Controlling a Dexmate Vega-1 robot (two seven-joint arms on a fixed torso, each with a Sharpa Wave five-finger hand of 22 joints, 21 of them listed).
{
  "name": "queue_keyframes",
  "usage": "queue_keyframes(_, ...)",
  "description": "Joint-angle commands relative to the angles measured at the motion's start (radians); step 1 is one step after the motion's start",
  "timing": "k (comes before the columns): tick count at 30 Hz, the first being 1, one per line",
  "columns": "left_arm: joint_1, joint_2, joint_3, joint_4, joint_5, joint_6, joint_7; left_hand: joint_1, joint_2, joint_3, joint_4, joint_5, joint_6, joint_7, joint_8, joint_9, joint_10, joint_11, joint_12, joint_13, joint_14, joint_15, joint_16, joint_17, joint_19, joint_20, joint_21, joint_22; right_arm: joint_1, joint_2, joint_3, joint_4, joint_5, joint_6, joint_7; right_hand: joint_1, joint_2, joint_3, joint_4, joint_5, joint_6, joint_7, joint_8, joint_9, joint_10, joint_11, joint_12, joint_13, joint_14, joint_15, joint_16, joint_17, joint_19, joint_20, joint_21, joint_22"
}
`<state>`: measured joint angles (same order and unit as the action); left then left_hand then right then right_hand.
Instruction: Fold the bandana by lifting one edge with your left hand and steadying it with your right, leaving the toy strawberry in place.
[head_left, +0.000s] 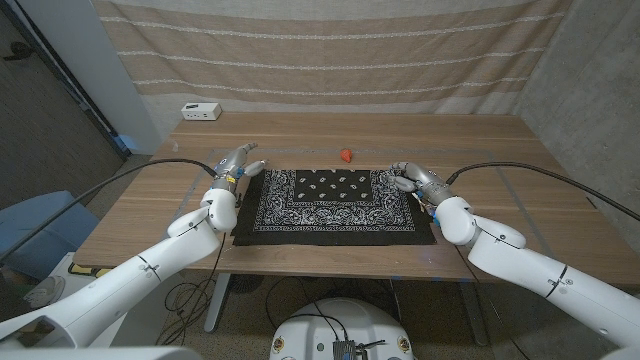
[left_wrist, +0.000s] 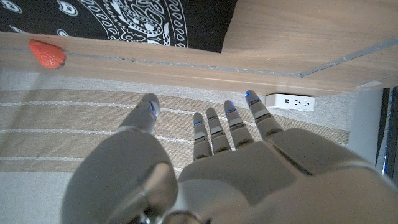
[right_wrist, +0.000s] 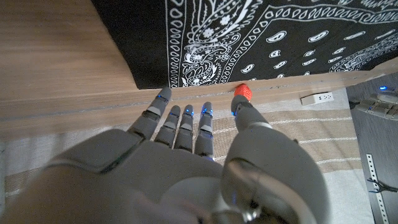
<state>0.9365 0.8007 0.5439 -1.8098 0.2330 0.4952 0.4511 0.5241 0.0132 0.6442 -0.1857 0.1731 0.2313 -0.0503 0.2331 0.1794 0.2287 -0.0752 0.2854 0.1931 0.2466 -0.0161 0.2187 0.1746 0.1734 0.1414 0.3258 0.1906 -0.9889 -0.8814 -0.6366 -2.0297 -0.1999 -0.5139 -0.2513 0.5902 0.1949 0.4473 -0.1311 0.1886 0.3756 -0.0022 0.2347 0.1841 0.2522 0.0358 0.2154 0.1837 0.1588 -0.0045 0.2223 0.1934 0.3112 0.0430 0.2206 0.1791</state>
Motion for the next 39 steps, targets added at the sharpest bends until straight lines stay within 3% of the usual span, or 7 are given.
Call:
queue_keyframes(1,-0.017,0.022,0.040,-0.018,0.034,0.080,-0.057,0.023,0.000,-0.007,0.000,0.001,0.023,-0.003,0.009,0.003,0.013,0.003,-0.002,0.004,0.011,0.001,0.001,0.005,0.013,0.000,0.006,0.002,0.022,0.001,-0.085,-0.043,-0.154,-0.134,0.046,0.013,0.002,0.010,-0.001,-0.002,0.015,-0.003,0.005,0.001,0.013,0.000,0.000,0.004,-0.006,-0.011,-0.001,0.002,0.001,-0.005,-0.004,0.003)
queue_keyframes(8,-0.054,0.048,0.105,-0.053,0.109,0.196,-0.129,0.046,-0.008,-0.015,0.002,0.002,0.038,-0.001,0.009,0.003,0.034,-0.004,0.000,0.004,0.025,-0.005,0.001,0.005,0.018,0.001,0.005,0.002,0.038,0.013,-0.114,-0.031,-0.183,-0.152,0.088,0.019,0.003,0.015,0.001,-0.003,0.019,-0.005,0.002,0.002,0.014,-0.006,-0.002,0.004,-0.011,-0.014,-0.004,0.002,-0.002,-0.009,-0.006,0.003)
queue_keyframes(18,-0.105,0.056,0.179,-0.067,0.172,0.320,-0.218,0.093,-0.036,-0.049,0.010,0.004,0.091,0.005,0.009,0.004,0.125,0.003,0.016,0.004,0.086,-0.011,0.011,0.005,0.045,-0.005,0.007,0.002,0.041,0.023,-0.118,-0.020,-0.192,-0.146,0.109,0.026,0.001,0.019,0.003,-0.004,0.021,-0.006,-0.002,0.002,0.013,-0.007,-0.005,0.004,-0.015,-0.019,-0.005,0.003,-0.005,-0.010,-0.007,0.003)
queue_keyframes(28,-0.176,0.051,0.263,-0.049,0.228,0.391,-0.314,0.117,-0.040,-0.071,0.017,0.004,0.120,-0.005,0.005,0.004,0.125,-0.001,0.001,0.003,0.035,0.009,-0.015,0.006,0.016,0.003,-0.011,0.002,0.037,0.028,-0.113,-0.010,-0.188,-0.140,0.117,0.030,0.001,0.022,0.006,-0.005,0.027,-0.005,-0.005,0.002,0.016,-0.007,-0.006,0.004,-0.014,-0.019,-0.005,0.003,-0.005,-0.012,-0.008,0.003)
queue_keyframes(31,-0.205,0.048,0.295,-0.036,0.249,0.403,-0.352,0.120,-0.032,-0.076,0.024,0.005,0.113,-0.007,-0.003,0.005,0.110,-0.013,-0.010,0.003,0.018,0.009,-0.021,0.007,0.008,0.001,-0.015,0.003,0.035,0.028,-0.111,-0.008,-0.186,-0.140,0.118,0.032,0.000,0.023,0.007,-0.005,0.029,-0.006,-0.006,0.002,0.016,-0.007,-0.007,0.004,-0.014,-0.019,-0.005,0.003,-0.005,-0.012,-0.007,0.003)
queue_keyframes(36,-0.260,0.040,0.349,-0.012,0.277,0.408,-0.431,0.115,0.028,-0.089,0.050,0.004,0.070,-0.005,-0.031,0.006,0.065,-0.020,-0.040,0.005,-0.026,0.016,-0.028,0.013,-0.029,0.005,-0.034,0.006,0.033,0.031,-0.108,0.000,-0.179,-0.137,0.118,0.033,0.000,0.024,0.008,-0.006,0.030,-0.006,-0.008,0.002,0.017,-0.005,-0.007,0.004,-0.012,-0.019,-0.005,0.004,-0.005,-0.012,-0.007,0.003)
queue_keyframes(39,-0.299,0.032,0.396,0.003,0.316,0.418,-0.484,0.112,0.041,-0.096,0.053,0.004,0.093,-0.003,-0.025,0.006,0.080,-0.021,-0.038,0.006,-0.030,0.015,-0.026,0.013,-0.037,0.004,-0.038,0.006,0.031,0.031,-0.105,0.004,-0.175,-0.134,0.116,0.034,0.000,0.024,0.009,-0.006,0.031,-0.005,-0.008,0.003,0.020,-0.007,-0.006,0.004,-0.012,-0.019,-0.005,0.004,-0.005,-0.012,-0.007,0.002)
